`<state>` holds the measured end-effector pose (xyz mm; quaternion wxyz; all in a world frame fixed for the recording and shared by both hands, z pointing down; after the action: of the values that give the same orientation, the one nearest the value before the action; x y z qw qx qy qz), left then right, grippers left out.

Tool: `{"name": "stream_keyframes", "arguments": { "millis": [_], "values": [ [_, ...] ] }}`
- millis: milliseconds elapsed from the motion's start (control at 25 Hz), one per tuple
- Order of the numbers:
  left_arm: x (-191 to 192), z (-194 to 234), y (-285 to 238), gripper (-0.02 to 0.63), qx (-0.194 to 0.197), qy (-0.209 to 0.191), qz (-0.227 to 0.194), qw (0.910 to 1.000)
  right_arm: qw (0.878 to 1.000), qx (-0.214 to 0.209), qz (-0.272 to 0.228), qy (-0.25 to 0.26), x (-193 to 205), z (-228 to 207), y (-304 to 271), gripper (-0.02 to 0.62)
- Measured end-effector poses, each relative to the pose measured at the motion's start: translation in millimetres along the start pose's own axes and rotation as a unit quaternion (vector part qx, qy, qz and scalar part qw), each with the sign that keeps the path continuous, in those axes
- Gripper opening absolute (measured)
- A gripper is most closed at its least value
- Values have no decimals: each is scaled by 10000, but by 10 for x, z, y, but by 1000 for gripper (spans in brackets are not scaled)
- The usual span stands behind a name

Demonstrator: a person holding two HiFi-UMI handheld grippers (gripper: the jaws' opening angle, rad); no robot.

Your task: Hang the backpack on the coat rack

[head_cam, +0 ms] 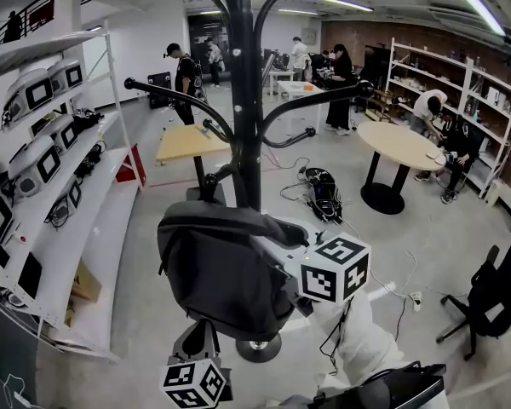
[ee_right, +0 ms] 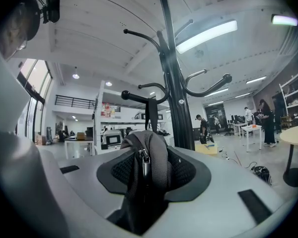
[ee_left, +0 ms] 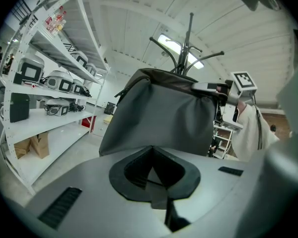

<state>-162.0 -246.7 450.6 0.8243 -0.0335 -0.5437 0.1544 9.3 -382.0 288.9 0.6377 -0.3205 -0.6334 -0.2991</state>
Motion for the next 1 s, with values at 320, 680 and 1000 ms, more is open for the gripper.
{"name": "stream_keyframes", "arguments": {
  "millis": [320,680,1000],
  "values": [
    [-23,84,-2,3,81,-59,32,9999,9994,62,144,312,12,-21,-31,154],
    [22,60,-15,3,238,31,93,9997,9960,245,252,827,-23,-109,62,231],
    [35,110,8,3,269,132,107,9995,9944,157,192,1028,-12,-63,102,255]
  ]
}}
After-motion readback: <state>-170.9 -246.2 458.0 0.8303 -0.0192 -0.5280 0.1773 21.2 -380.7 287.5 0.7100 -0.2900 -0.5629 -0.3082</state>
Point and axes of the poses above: the fingertips, and each gripper's own axes: y backward along the fingers, z to its left, x out of its underside, the point moved 6 cm from there along y, backward along the fingers, and after that the axes turned 5 degrees about y, right-handed, at the moved point
